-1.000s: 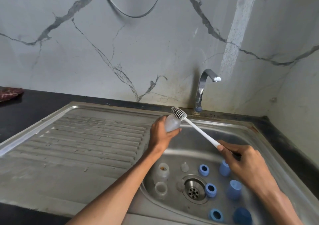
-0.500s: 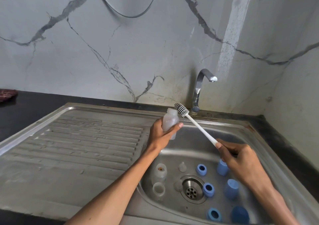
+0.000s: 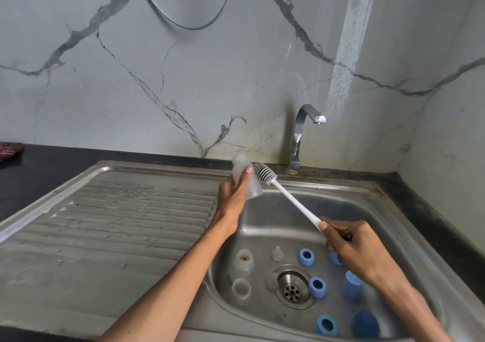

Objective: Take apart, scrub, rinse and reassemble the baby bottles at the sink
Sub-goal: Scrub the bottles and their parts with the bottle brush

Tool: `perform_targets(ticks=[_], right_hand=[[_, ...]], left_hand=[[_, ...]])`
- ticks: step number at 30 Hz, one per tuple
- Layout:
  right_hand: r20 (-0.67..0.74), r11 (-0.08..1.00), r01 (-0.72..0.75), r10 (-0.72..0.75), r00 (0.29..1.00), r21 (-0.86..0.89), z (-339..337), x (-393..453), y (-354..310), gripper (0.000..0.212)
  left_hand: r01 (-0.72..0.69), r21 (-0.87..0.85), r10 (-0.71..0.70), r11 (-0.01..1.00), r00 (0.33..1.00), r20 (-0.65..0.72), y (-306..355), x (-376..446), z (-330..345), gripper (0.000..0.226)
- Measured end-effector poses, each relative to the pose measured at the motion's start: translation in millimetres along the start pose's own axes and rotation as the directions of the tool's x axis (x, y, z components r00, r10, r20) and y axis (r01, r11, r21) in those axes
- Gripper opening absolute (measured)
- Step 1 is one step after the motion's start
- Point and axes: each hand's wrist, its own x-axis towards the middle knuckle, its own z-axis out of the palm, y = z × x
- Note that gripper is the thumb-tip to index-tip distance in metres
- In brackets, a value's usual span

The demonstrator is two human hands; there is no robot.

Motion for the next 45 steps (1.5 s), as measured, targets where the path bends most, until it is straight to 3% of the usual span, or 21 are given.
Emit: perform_targets(ticks=[4, 8, 12, 16, 21, 26, 32, 37, 41, 45], right_hand=[[0.092, 0.999, -0.026, 0.028, 0.995, -0.023, 4.3, -0.9, 4.4, 0.027], [0.125, 0.996, -0.039, 0.049, 0.991, -0.081, 0.8, -0.5, 5.5, 0.025], [0.145, 0.976, -0.034, 0.066, 0.987, -0.215, 4.0, -3.2, 0.0, 0.019], [0.139, 0.955, -0.049, 0.094, 0.986, -0.291, 6.5, -3.5, 0.9, 0.022], [0.111, 0.951, -0.070, 0.108, 0.988, -0.302, -3.5, -0.5, 3.2, 0.024], [0.118, 0.932, -0.083, 0.132, 0.984, -0.354, 4.6, -1.8, 4.0, 0.026], [0.093, 0.933, -0.089, 0.129, 0.987, -0.349, -2.3, 1.1, 5.6, 0.023], [0.100, 0.920, -0.099, 0.148, 0.984, -0.380, 0.8, 3.3, 8.8, 0.024], [0.036, 0.923, -0.126, 0.149, 0.988, -0.363, -8.2, 5.5, 13.3, 0.023], [-0.015, 0.907, -0.172, 0.180, 0.984, -0.383, -12.8, 8.9, 18.5, 0.026]], left_hand=[[0.111, -0.235, -0.131, 0.966, 0.989, -0.070, 12.5, 13.7, -16.5, 0.035], [0.111, -0.258, -0.133, 0.960, 0.989, -0.071, 14.4, 13.8, -18.7, 0.030], [-0.014, -0.028, 0.014, 1.000, 1.000, 0.006, 1.7, 12.4, -15.5, 0.034], [-0.191, 0.236, 0.152, 0.953, 0.973, 0.176, -7.5, 2.1, -6.4, 0.044], [-0.227, 0.283, 0.182, 0.932, 0.967, 0.179, -2.6, 7.1, -12.4, 0.053], [-0.257, 0.444, 0.122, 0.859, 0.943, 0.311, -19.2, -3.0, -0.9, 0.065], [-0.245, 0.397, 0.184, 0.885, 0.965, 0.185, -6.4, 4.5, -13.6, 0.063], [-0.281, 0.488, 0.138, 0.826, 0.942, 0.307, -10.2, -10.0, 2.1, 0.063], [-0.266, 0.477, 0.231, 0.837, 0.964, 0.132, -3.7, -0.8, -13.8, 0.055], [-0.193, 0.583, 0.162, 0.789, 0.981, 0.107, -10.7, -2.3, -23.3, 0.057]])
